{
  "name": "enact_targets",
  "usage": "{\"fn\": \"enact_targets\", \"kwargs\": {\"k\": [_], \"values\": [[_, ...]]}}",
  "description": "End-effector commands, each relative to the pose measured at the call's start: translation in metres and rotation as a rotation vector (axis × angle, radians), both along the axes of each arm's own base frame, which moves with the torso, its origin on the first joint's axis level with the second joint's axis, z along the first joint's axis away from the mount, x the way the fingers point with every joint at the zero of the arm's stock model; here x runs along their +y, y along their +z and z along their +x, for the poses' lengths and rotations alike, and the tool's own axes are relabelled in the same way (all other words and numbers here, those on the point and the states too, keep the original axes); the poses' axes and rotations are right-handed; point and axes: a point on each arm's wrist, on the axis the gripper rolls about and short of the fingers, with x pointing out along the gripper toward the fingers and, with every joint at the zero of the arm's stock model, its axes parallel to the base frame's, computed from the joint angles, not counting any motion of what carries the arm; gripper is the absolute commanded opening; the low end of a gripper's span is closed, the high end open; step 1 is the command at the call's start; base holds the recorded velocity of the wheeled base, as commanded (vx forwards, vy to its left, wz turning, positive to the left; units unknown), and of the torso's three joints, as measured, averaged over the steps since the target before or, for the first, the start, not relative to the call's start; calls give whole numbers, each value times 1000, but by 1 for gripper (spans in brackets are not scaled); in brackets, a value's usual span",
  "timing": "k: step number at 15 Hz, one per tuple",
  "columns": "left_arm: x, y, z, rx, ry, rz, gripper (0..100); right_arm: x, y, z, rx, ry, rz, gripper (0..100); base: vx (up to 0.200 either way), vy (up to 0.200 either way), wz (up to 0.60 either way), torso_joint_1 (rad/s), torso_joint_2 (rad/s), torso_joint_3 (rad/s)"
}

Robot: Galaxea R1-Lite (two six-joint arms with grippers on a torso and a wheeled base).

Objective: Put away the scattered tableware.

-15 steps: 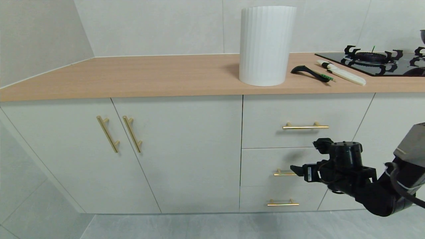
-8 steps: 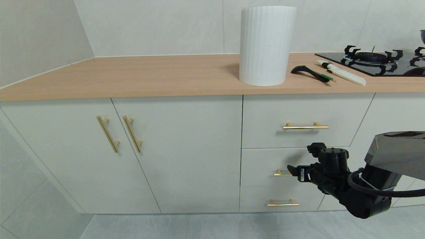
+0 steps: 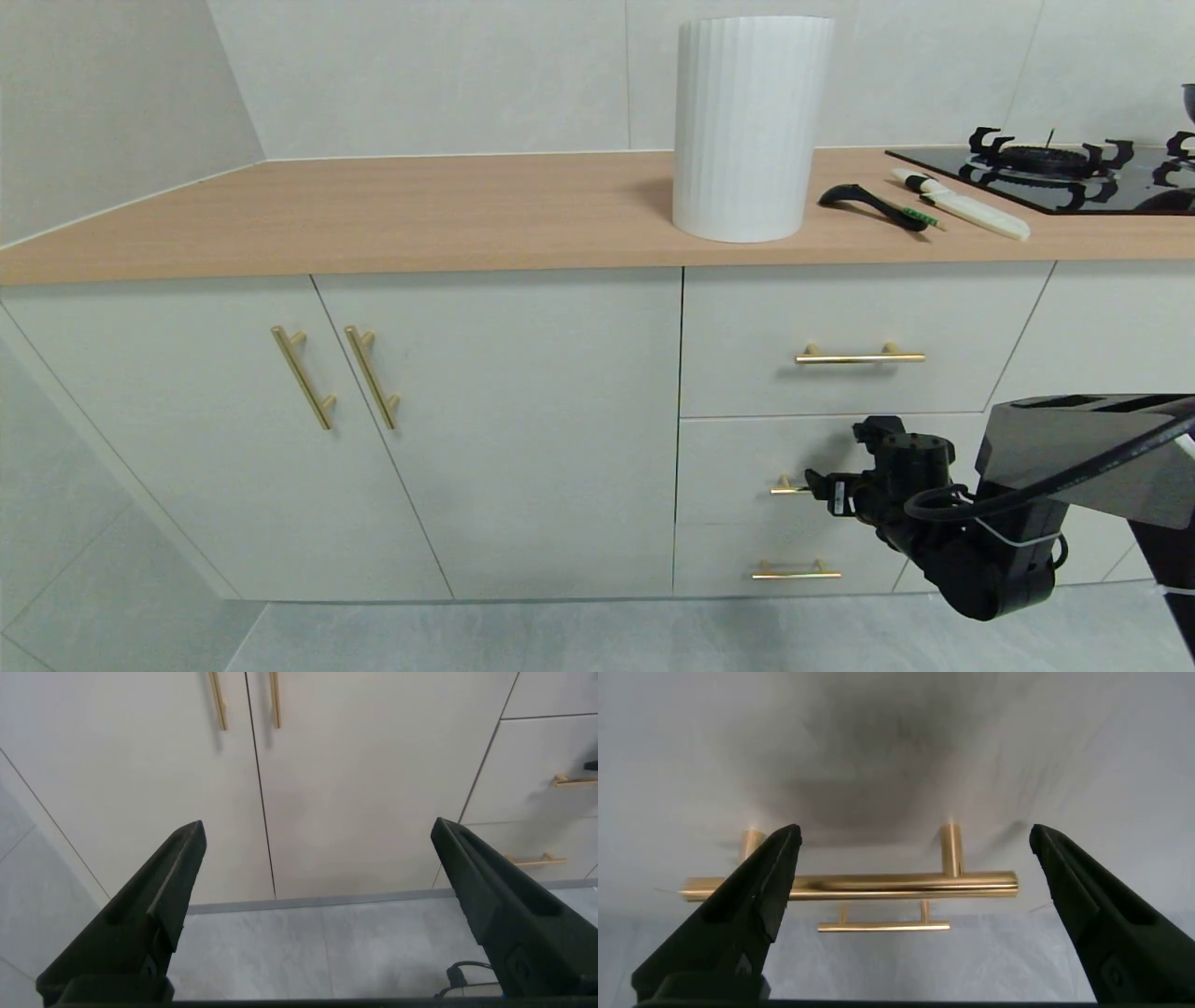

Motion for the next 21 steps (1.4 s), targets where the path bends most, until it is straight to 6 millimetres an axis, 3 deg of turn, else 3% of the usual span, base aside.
{"fn": "enact_targets", "kwargs": {"k": [1, 21], "values": [[0, 0, 0, 2, 0, 0, 100, 0, -8, 2, 11, -1, -2, 100, 0, 0, 0, 0, 0, 0], [0, 0, 0, 2, 0, 0, 100, -7, -7, 1, 66, -19, 17, 100, 0, 0, 0, 0, 0, 0]]}}
